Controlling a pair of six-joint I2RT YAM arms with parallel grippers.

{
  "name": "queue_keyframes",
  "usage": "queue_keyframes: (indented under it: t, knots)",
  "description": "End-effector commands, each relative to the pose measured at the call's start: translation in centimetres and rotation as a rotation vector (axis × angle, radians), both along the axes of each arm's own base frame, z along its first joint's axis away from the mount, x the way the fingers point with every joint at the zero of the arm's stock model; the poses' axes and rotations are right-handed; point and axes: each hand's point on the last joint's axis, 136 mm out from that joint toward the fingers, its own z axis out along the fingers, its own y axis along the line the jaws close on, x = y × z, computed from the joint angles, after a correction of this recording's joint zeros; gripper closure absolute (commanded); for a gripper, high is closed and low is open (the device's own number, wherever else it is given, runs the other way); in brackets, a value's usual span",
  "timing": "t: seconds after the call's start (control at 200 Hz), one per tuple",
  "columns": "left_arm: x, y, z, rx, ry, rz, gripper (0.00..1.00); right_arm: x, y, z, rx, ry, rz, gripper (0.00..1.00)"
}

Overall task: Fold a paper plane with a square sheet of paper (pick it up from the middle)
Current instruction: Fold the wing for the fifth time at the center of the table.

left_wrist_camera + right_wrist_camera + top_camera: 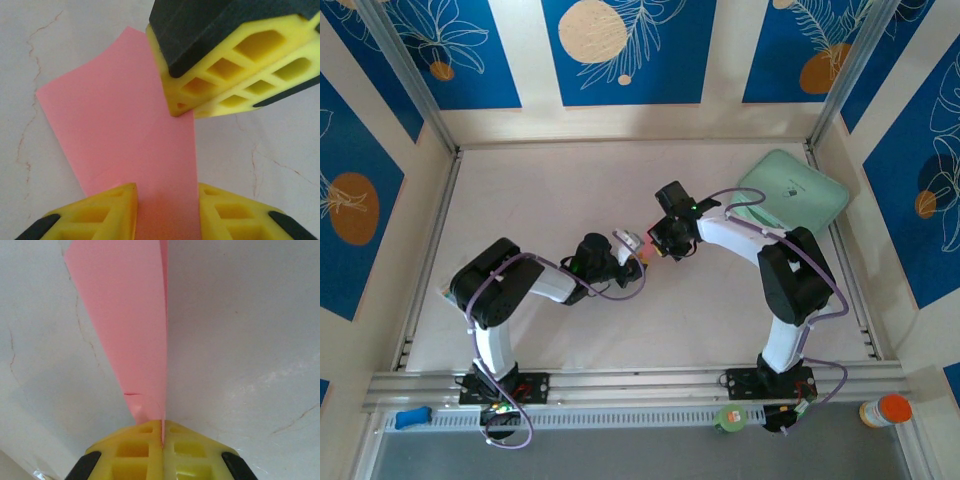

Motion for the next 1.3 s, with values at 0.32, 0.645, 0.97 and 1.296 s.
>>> queue_keyframes:
  t: [0.32,0.645,0.97,1.296]
  knots:
    - [0.0,-0.5,-1.1,0.02,0.005,-0.016,0.82,-0.4,0.0,-0.3,0.014,0.059,0.006,0.81]
    - [-0.4,0.0,-1.8,-0.011,0.06,0.002,0.89,-0.2,-1.8,0.9,-0.023,0.015,0.022,0.46]
    - [-0.8,0.7,-2.8,-0.07,0.192,0.033,0.93,-0.7,-4.3,1.0,-0.056,-0.022,0.035,0.41]
    - [-1.5,1.2,-3.8,-0.111,0.438,0.083,0.97,-1.5,-3.9,0.9,0.035,-0.197,0.23,0.42]
